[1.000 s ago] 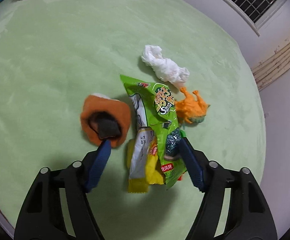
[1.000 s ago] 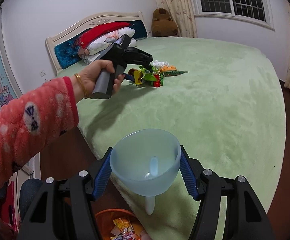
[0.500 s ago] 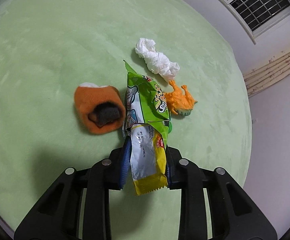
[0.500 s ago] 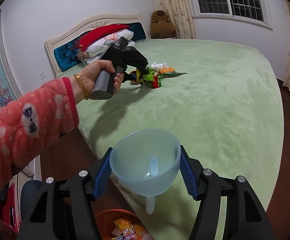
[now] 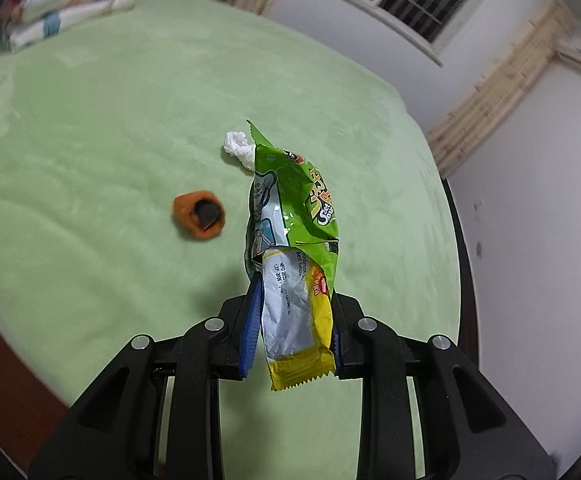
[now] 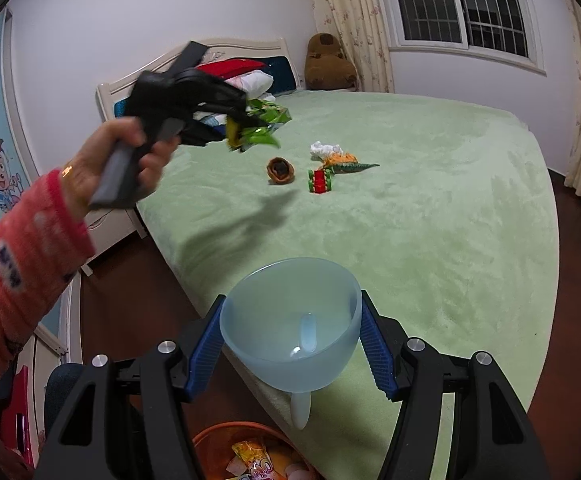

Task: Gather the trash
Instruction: 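Carry the green snack bag and plastic cup with both tools over the bin, then open both tools to drop the snack bag and cup into the bin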

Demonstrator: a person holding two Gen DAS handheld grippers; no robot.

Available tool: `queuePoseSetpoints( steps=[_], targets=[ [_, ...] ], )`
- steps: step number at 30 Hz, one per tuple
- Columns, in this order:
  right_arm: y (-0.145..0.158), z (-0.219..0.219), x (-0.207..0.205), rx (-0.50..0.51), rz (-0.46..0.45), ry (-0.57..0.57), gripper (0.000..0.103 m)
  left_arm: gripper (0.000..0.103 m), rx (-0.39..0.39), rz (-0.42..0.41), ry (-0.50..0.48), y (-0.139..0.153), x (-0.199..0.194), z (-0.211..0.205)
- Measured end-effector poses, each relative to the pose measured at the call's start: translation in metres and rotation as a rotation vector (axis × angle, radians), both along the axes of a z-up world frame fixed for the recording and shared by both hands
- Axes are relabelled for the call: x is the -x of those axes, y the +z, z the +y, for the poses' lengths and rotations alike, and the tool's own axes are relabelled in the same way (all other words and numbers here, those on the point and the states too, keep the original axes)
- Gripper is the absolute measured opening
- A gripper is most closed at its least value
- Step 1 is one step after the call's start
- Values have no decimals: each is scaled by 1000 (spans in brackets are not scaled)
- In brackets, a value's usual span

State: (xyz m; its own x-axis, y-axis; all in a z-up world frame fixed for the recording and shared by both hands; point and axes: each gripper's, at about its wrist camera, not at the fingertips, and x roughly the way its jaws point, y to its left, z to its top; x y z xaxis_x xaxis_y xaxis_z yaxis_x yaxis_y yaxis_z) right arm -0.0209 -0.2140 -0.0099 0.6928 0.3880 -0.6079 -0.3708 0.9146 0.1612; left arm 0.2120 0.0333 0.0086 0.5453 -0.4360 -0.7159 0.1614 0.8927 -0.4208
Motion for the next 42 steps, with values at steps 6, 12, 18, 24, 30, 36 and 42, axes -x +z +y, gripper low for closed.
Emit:
queuePoseSetpoints(
  steps=[6,12,18,24,30,36,42],
  targets=[
    [4,6,20,22,-4,22,62,27,-50,-38,-93,-2,87,12],
    [-10,17,45,52,46,67,62,27,-116,-36,-166,-26,181,21],
    [-45,31,59,83,148,98,62,27,-138,80,-222,-88,244,18],
    [-92,38,64,118,275,97,62,27,-146,242,-207,-165,280,11],
    [-151,47,68,147,452,96,62,27,-123,435,-216,-240,297,-9],
    [-204,55,66,195,597,55,62,27,-161,563,-211,-288,291,-29],
    [-224,56,64,215,667,40,62,27,-187,620,-213,-312,285,-41]
  ],
)
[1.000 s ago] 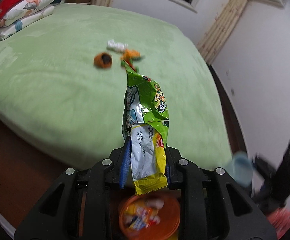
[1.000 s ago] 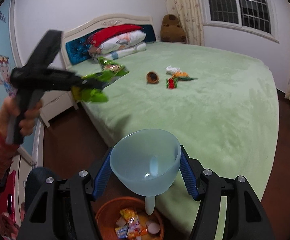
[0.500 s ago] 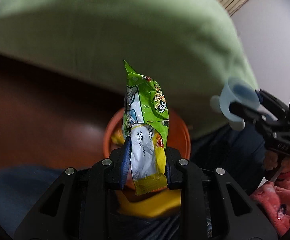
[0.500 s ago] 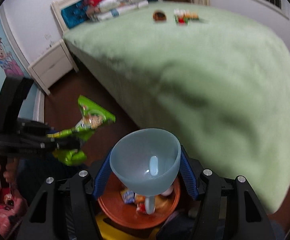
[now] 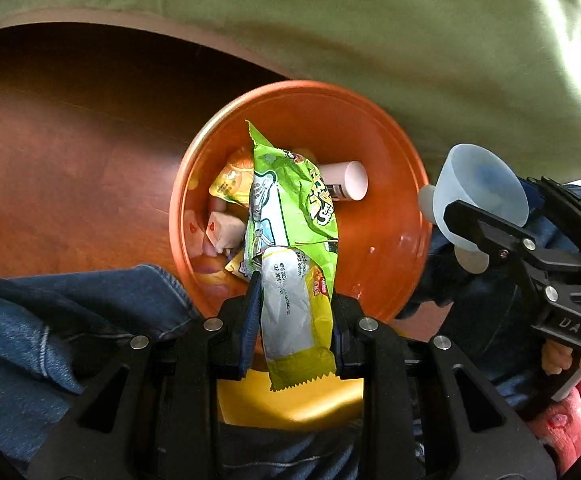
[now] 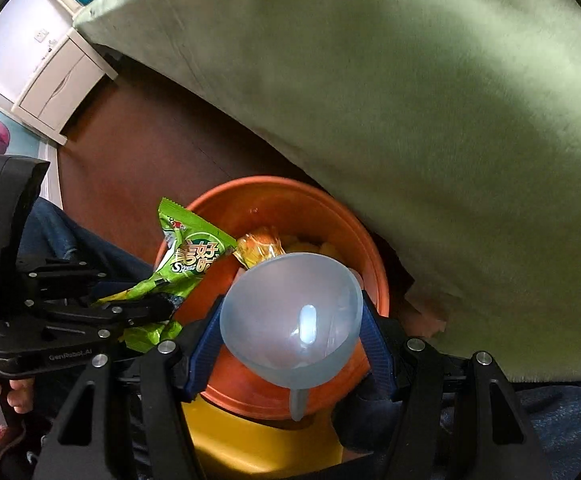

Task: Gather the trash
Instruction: 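Open both tools to drop the snack bag and cup into the bin, then move both tools back over the bed toward the toys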

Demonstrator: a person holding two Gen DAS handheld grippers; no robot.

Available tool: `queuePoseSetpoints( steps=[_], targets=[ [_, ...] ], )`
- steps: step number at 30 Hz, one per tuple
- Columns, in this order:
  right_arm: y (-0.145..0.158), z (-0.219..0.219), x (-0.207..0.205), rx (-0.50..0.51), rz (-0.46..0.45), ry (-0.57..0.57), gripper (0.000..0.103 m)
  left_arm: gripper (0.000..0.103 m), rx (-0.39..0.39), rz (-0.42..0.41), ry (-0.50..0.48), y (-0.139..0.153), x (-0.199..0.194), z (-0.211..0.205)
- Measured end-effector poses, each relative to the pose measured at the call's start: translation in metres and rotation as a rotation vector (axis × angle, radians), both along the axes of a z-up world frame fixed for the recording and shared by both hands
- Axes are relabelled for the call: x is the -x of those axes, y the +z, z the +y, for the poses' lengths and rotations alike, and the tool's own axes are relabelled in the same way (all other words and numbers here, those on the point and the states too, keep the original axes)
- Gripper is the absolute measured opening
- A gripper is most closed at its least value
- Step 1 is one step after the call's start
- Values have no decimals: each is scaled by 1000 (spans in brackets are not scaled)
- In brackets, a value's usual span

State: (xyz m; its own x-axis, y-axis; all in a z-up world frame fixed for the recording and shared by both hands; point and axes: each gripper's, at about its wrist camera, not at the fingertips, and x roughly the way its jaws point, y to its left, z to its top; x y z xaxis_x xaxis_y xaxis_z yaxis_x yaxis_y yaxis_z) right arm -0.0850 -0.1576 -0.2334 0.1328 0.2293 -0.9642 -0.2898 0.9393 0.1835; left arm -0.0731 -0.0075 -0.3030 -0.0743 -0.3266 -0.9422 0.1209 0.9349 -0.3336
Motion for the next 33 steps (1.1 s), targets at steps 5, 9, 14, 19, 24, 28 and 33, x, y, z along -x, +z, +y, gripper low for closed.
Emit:
queuePoseSetpoints(
  steps=[5,9,14,19,24,28,33],
  targets=[
    [-4,2,-4,13,10,-7,62,29,-8,5,-1,4,15,9],
    [-5,-6,-4,11,18,-22,63,43,-60,-14,9,3,14,6],
    [-3,-9,-4,3,8,-34,77,66,-75,-23,32,9,13,10],
    [1,-13,-2,0,0,-44,77,66,-84,-48,30,17,13,8],
    [7,-14,-1,-3,-18,-54,77,66,-86,-60,37,18,12,13],
    [12,-14,0,-4,-36,-51,77,66,-87,-68,47,21,13,16],
    [22,-14,1,-3,-73,-36,77,66,-85,-95,58,32,10,19]
  ],
)
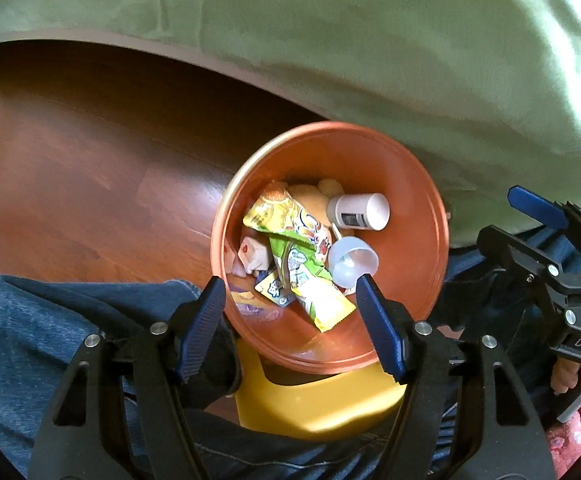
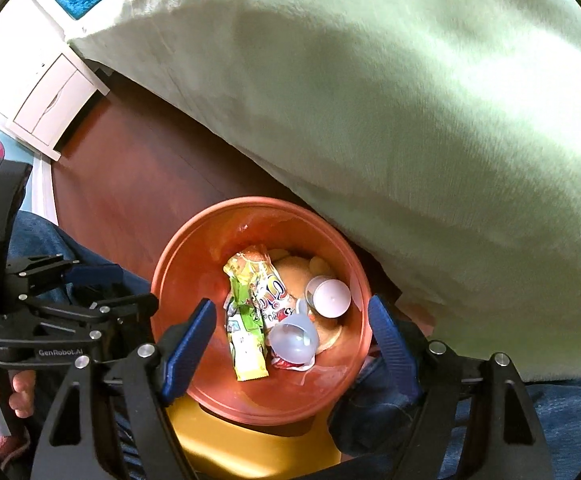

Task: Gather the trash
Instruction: 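Move both tools back over the bed toward the toys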

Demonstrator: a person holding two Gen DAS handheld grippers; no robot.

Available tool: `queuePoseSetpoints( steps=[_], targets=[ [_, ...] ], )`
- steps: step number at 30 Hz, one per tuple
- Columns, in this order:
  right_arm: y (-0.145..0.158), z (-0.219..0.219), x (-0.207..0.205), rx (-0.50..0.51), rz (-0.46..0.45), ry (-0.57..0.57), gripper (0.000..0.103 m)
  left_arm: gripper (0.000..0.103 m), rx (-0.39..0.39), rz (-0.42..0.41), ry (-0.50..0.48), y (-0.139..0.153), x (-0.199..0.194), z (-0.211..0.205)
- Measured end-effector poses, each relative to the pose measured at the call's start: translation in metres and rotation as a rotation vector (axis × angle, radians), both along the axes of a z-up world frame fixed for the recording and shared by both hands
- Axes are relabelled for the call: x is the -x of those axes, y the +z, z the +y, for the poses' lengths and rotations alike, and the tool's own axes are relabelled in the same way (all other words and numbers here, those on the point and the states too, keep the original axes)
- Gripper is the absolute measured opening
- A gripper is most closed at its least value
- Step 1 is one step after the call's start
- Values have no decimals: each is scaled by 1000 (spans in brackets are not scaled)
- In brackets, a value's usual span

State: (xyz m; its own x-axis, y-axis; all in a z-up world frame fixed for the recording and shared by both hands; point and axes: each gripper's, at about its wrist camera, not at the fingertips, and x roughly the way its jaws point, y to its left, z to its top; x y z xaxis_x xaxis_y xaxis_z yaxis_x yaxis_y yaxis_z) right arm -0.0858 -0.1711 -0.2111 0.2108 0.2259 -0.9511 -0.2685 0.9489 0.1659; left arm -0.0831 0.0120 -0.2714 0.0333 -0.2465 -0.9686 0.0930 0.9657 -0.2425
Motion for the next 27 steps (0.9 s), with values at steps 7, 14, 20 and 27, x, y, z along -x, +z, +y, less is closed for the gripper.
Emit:
queuePoseSetpoints(
  steps=[7,14,20,27],
  targets=[
    [48,1,-4,-40,-118,7,77,66,-17,-148,16,47,-12,10],
    [105,3,-16,-121,-245,39,77,77,-7,-324,48,106,-31,24],
    [154,1,-55,-124,-420,33,78,82,-14,-423,82,134,-51,35],
    [177,19,-178,-77,-464,10,78,82,29,-459,129,145,-71,52]
  ],
)
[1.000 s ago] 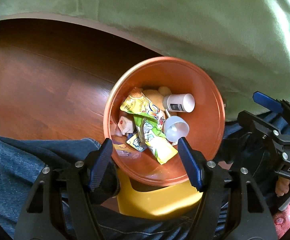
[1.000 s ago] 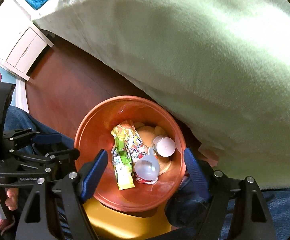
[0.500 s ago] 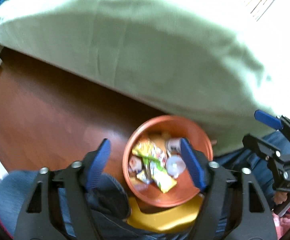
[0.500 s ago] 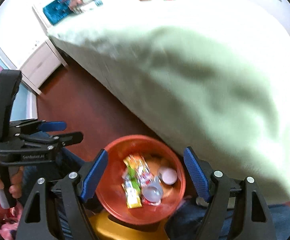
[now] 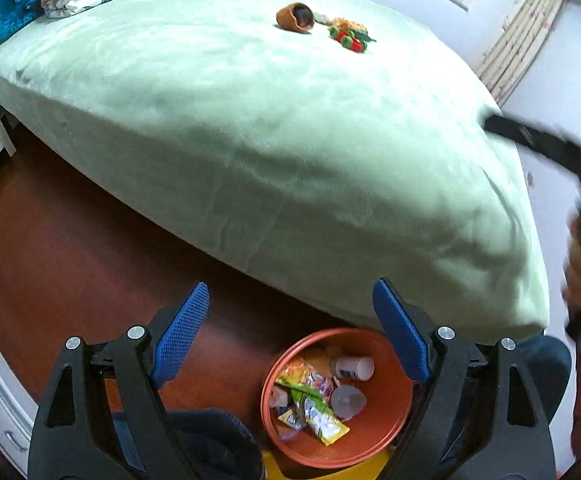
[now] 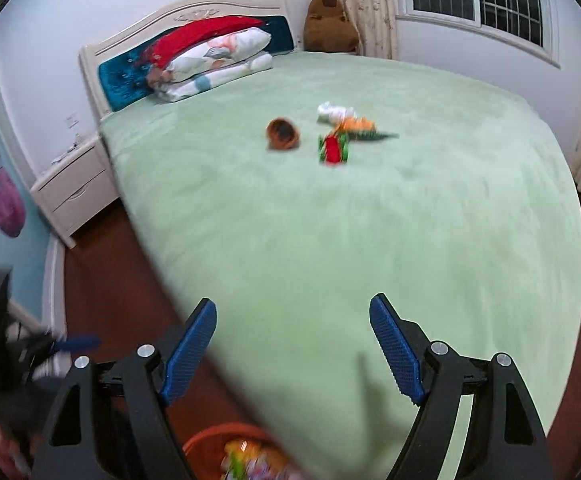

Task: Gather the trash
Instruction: 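Move both tools back over the bed toward the toys, then grasp the red toy car with the right tool and lift it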

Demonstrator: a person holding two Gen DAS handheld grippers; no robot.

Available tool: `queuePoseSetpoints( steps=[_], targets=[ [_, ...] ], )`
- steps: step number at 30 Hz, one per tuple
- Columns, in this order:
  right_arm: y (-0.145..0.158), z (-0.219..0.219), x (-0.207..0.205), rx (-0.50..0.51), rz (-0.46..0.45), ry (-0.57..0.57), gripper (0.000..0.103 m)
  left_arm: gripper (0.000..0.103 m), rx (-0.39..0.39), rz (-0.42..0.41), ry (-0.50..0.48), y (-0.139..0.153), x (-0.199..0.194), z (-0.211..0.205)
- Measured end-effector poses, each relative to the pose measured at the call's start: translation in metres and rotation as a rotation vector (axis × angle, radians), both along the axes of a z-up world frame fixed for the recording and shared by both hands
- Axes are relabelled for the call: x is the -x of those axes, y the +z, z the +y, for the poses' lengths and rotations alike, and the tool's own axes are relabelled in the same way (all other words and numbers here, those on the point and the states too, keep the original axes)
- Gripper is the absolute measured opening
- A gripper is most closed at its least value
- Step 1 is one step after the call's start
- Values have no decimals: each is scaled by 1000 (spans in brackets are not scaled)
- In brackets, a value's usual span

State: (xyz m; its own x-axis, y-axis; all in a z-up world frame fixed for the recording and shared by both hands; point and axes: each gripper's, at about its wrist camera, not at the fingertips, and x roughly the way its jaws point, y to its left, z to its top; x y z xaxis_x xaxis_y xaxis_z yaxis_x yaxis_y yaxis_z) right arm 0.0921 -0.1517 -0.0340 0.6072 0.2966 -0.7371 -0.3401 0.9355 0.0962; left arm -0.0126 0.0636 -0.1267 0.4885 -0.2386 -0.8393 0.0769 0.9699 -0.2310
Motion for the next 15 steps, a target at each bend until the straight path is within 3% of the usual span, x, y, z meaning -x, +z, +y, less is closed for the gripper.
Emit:
queuePoseSetpoints(
  steps=[12,15],
  targets=[
    [-31,55,-205,126,54,-108,73,82,28,15,89,0,-26,36],
    [-49,59,-242,153,132,-154,68,82,26,14,118,0,-30,46]
  ],
)
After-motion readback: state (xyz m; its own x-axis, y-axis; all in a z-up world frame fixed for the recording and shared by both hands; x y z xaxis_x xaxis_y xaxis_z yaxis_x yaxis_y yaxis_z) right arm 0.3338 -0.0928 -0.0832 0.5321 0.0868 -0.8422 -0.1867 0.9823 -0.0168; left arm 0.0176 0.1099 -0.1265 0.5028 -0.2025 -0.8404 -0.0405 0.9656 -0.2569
